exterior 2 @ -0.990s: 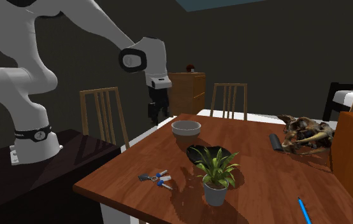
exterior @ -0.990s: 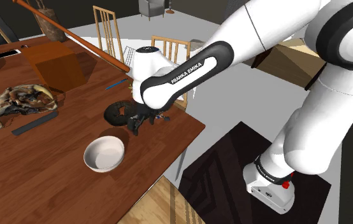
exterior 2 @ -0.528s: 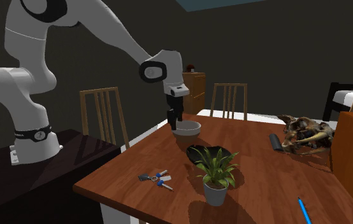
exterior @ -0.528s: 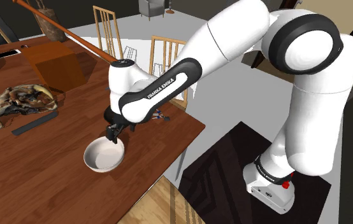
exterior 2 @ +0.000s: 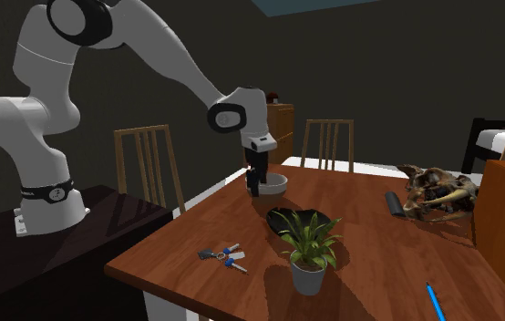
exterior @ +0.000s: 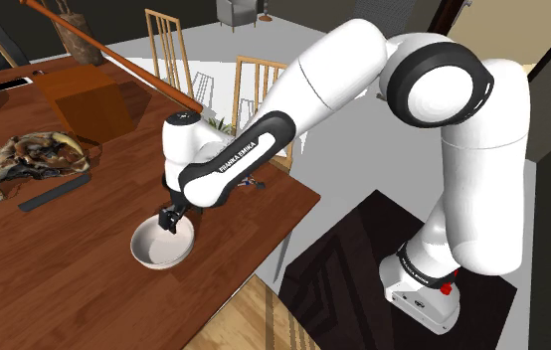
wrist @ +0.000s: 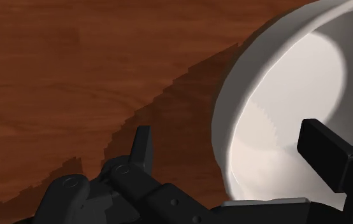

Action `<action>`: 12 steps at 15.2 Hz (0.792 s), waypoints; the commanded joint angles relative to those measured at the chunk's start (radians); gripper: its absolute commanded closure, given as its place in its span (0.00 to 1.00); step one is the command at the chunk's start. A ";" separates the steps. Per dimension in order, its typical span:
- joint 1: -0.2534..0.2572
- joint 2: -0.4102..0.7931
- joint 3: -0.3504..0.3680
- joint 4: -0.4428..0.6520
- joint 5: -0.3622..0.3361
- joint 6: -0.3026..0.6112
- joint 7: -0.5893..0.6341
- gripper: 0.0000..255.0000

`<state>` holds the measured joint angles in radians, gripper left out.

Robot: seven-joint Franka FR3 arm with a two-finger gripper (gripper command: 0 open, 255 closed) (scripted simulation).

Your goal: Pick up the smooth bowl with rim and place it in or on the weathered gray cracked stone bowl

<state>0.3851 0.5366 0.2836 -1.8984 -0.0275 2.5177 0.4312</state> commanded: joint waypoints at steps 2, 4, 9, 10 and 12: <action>0.005 0.019 -0.004 0.006 -0.005 0.013 0.003 0.00; 0.005 0.019 -0.004 0.006 -0.005 0.013 0.003 0.00; 0.005 0.019 -0.004 0.006 -0.005 0.013 0.003 1.00; 0.005 0.019 -0.004 0.006 -0.005 0.013 0.003 1.00; 0.005 0.019 -0.004 0.006 -0.005 0.013 0.003 1.00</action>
<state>0.3903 0.5553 0.2797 -1.8922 -0.0324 2.5304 0.4345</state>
